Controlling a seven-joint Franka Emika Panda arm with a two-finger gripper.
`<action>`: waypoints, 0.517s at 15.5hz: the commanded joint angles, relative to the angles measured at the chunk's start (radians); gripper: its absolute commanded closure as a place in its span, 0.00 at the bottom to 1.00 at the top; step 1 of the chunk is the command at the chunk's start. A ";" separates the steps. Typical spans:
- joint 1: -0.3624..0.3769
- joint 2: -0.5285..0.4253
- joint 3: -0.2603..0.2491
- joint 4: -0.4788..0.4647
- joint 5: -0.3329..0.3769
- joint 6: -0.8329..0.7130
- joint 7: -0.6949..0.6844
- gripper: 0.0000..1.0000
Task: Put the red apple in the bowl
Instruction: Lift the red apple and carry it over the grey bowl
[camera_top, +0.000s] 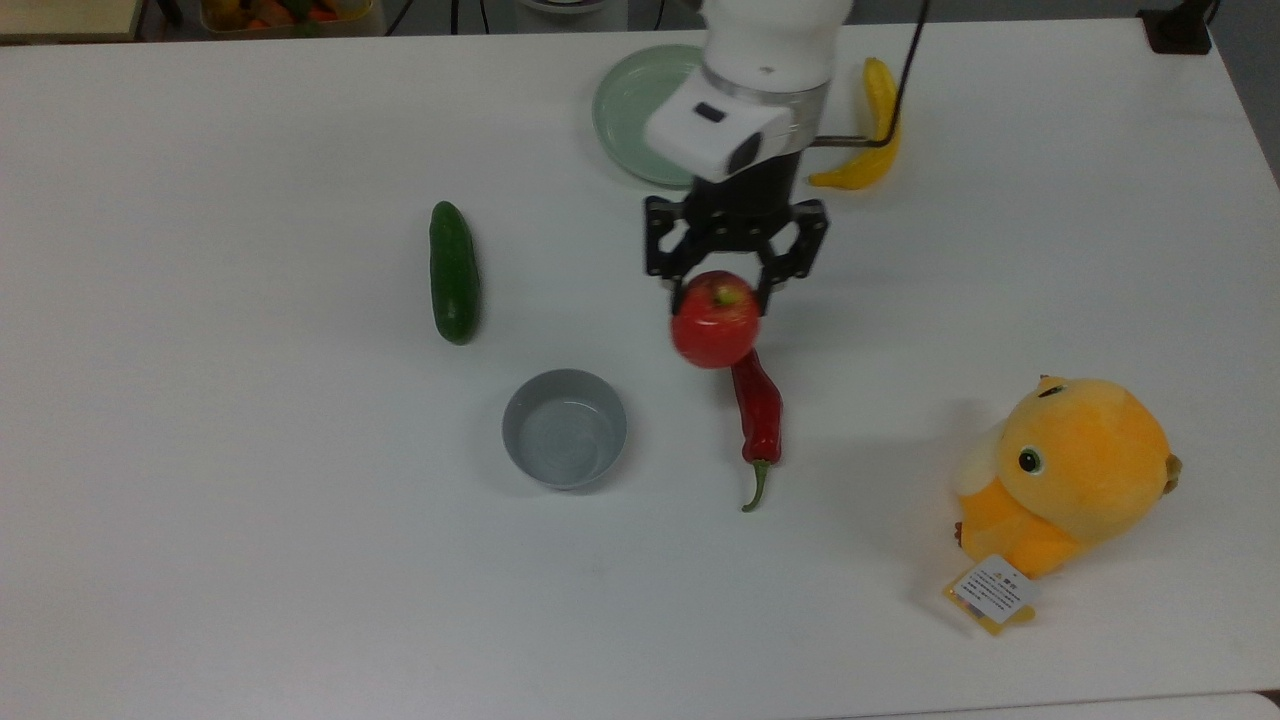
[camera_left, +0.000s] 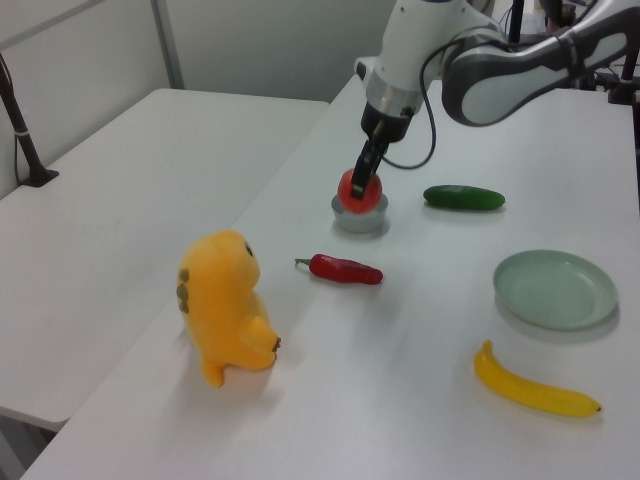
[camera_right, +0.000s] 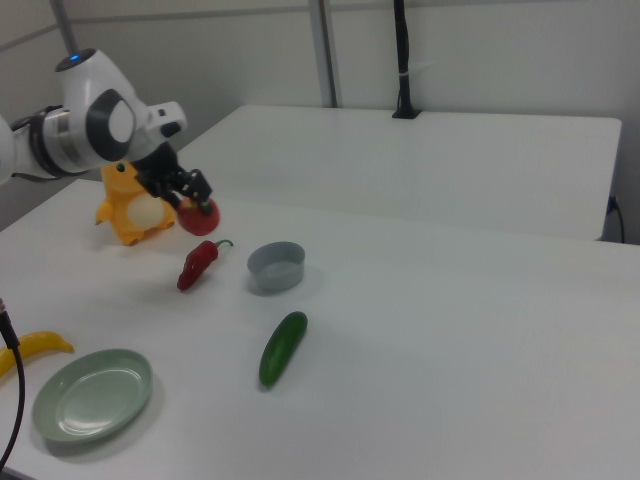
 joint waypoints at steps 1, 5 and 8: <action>-0.004 -0.025 -0.081 -0.027 -0.003 -0.002 -0.032 0.66; -0.007 -0.019 -0.138 -0.027 0.002 0.009 -0.039 0.64; -0.029 0.010 -0.138 -0.027 0.000 0.010 -0.063 0.64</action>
